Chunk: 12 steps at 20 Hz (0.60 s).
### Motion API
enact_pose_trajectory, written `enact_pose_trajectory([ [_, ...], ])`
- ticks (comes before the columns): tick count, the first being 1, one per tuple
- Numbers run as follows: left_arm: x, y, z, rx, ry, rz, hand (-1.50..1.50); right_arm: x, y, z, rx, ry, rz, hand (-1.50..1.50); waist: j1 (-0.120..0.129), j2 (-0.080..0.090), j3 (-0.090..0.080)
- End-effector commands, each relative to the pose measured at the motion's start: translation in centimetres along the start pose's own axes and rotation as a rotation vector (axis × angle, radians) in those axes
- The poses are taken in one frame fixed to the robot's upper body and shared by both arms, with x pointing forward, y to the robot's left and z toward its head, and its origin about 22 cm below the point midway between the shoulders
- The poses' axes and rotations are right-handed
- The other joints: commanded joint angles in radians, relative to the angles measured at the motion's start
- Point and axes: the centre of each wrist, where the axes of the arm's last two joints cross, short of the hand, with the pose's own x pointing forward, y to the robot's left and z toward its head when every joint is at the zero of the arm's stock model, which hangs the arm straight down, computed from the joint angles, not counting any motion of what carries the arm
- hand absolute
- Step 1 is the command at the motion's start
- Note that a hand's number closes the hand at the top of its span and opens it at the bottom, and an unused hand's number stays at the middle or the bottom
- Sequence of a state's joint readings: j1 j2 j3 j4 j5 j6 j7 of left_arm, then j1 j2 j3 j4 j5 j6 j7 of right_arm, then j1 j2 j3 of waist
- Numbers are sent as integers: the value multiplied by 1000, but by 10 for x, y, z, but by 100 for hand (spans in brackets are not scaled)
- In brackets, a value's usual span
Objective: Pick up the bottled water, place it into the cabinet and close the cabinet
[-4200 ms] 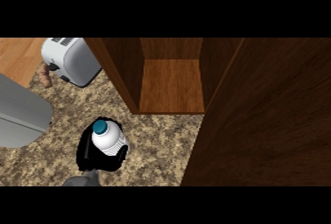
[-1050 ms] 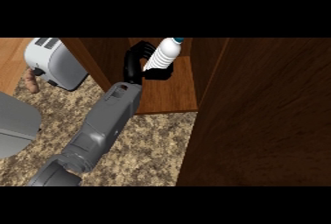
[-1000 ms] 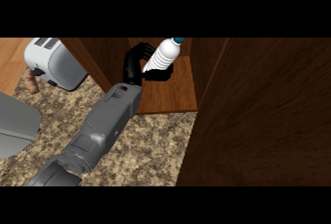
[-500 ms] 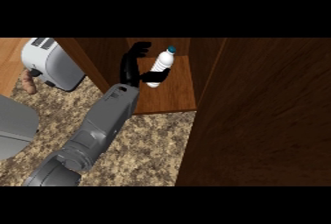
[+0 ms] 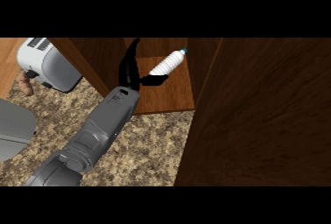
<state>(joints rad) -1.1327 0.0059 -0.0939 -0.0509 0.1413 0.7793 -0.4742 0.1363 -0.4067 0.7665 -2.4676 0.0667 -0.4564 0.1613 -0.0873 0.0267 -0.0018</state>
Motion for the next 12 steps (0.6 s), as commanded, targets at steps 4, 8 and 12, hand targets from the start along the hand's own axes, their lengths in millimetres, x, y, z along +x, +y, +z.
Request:
enact_pose_trajectory([
  [4,3,9,-9,4,-34,45,-150,19,-3,9,26,-26,-12,-150,-5,1,0],
  [8,3,-2,2,-62,-106,146,-150,19,1,6,25,-45,-23,-150,1,-2,-1],
  [12,17,3,-7,-131,-193,382,150,7,1,4,0,-19,0,-150,22,-7,-1],
])
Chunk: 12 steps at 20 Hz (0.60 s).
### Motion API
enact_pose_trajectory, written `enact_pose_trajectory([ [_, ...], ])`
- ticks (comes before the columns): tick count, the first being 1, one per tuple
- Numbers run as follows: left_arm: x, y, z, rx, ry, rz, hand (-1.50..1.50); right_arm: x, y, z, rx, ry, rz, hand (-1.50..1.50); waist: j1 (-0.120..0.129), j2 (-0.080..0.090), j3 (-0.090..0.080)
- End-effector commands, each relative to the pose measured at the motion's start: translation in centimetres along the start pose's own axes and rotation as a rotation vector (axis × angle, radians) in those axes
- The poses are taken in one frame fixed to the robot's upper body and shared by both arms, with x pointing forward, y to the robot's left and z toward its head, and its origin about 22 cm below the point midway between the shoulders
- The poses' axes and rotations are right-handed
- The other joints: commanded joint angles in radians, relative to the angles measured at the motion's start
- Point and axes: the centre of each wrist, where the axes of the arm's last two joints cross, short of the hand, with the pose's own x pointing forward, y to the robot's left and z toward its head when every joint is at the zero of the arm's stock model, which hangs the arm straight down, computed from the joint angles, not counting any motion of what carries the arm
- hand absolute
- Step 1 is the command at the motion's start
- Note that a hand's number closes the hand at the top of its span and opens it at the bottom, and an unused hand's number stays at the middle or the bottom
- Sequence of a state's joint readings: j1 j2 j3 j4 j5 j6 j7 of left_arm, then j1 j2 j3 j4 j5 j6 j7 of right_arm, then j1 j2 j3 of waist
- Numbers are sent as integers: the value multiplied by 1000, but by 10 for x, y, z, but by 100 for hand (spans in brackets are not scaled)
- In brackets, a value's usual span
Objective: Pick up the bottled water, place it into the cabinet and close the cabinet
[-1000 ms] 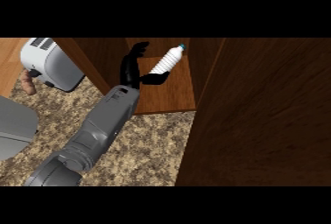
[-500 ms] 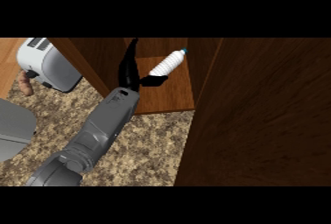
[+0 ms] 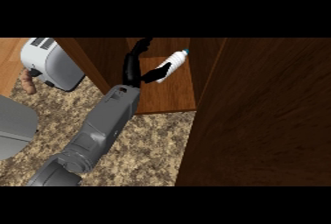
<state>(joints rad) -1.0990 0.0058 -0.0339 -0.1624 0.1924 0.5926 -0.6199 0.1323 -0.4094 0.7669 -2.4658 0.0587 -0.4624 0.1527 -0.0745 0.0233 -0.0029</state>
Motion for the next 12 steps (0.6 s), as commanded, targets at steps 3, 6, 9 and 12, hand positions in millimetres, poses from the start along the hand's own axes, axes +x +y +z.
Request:
enact_pose_trajectory([
  [3,5,0,-1,-95,-108,242,150,12,1,5,6,-7,-4,-150,23,-10,1],
  [6,4,1,-1,-130,-126,308,150,14,-1,4,-2,-16,1,-150,26,-12,1],
  [9,4,1,1,-180,-103,416,150,19,-1,5,-22,-11,5,-150,45,-24,2],
  [12,8,0,2,-225,-100,470,150,27,-3,12,-26,-9,7,-150,38,-26,2],
])
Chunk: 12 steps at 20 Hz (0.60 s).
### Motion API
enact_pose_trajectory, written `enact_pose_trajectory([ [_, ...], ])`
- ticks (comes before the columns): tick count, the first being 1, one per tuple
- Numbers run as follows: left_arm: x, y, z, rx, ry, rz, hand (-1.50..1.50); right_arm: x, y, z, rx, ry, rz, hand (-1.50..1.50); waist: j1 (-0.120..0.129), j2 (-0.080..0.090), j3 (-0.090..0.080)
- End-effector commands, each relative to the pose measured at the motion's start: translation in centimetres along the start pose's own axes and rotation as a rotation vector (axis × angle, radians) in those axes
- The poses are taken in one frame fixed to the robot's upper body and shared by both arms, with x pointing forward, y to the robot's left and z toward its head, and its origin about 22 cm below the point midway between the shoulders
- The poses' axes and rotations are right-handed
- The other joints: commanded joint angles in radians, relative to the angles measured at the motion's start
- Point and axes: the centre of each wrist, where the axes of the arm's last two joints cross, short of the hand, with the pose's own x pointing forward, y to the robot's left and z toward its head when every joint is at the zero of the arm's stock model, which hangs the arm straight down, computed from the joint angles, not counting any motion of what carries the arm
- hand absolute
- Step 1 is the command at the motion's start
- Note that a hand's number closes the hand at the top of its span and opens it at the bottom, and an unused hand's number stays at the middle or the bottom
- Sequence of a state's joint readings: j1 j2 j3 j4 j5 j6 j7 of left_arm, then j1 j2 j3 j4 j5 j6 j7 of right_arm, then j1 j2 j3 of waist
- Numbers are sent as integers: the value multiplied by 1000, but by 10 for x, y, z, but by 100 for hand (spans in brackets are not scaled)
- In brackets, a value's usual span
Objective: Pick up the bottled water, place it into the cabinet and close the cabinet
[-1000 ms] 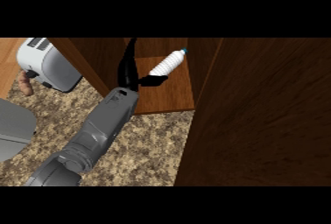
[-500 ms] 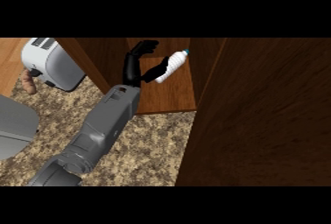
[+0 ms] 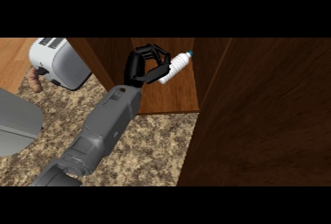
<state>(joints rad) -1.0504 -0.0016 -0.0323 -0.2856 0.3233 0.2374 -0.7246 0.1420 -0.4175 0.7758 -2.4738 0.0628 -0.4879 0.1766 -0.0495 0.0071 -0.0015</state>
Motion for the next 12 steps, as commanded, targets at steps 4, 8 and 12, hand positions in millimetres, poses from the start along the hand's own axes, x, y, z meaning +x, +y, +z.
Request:
enact_pose_trajectory([
  [4,-4,7,10,-108,45,210,150,33,-7,12,-31,-34,56,-150,40,-17,0],
  [8,-13,6,35,-168,44,289,150,7,-5,1,-58,-29,54,-150,61,-20,1],
  [12,-14,10,56,-136,60,321,150,25,-8,13,-45,-21,61,-150,75,-30,1],
])
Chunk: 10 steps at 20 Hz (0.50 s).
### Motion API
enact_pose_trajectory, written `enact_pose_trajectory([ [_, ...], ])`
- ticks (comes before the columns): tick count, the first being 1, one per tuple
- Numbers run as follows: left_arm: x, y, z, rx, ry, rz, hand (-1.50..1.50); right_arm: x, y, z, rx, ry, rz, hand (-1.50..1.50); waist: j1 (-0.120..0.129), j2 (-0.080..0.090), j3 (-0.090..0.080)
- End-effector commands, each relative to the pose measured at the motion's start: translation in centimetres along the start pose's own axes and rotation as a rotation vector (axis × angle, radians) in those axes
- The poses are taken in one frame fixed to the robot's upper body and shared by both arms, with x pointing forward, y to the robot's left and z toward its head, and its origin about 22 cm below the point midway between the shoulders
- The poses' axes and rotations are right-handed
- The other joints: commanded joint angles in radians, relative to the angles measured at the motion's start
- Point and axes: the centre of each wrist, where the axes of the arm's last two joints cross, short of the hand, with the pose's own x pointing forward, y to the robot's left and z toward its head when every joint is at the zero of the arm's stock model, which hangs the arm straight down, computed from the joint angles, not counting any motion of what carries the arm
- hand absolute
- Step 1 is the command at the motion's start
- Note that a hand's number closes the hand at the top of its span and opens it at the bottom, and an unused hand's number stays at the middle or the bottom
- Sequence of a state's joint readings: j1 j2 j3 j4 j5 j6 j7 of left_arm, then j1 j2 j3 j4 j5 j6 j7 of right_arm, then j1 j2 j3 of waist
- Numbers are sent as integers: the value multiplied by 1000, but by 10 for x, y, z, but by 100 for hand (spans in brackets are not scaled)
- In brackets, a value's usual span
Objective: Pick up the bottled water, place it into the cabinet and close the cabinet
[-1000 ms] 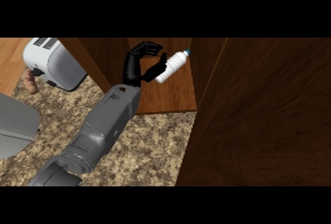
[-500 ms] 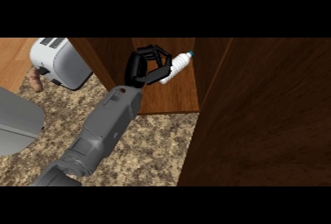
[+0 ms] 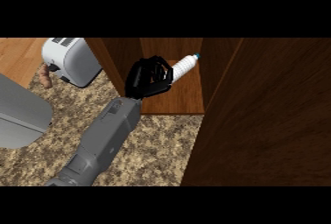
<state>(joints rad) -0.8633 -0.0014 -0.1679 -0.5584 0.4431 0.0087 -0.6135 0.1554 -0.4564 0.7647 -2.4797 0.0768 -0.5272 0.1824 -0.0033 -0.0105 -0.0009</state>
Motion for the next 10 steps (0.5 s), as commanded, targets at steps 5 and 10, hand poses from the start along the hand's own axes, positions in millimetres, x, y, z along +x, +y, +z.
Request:
enact_pose_trajectory([
  [5,1,15,51,61,3,120,150,20,-5,6,20,-33,38,-150,52,-16,0],
  [10,3,25,104,47,21,129,150,21,-8,6,94,1,62,150,57,-11,1],
])
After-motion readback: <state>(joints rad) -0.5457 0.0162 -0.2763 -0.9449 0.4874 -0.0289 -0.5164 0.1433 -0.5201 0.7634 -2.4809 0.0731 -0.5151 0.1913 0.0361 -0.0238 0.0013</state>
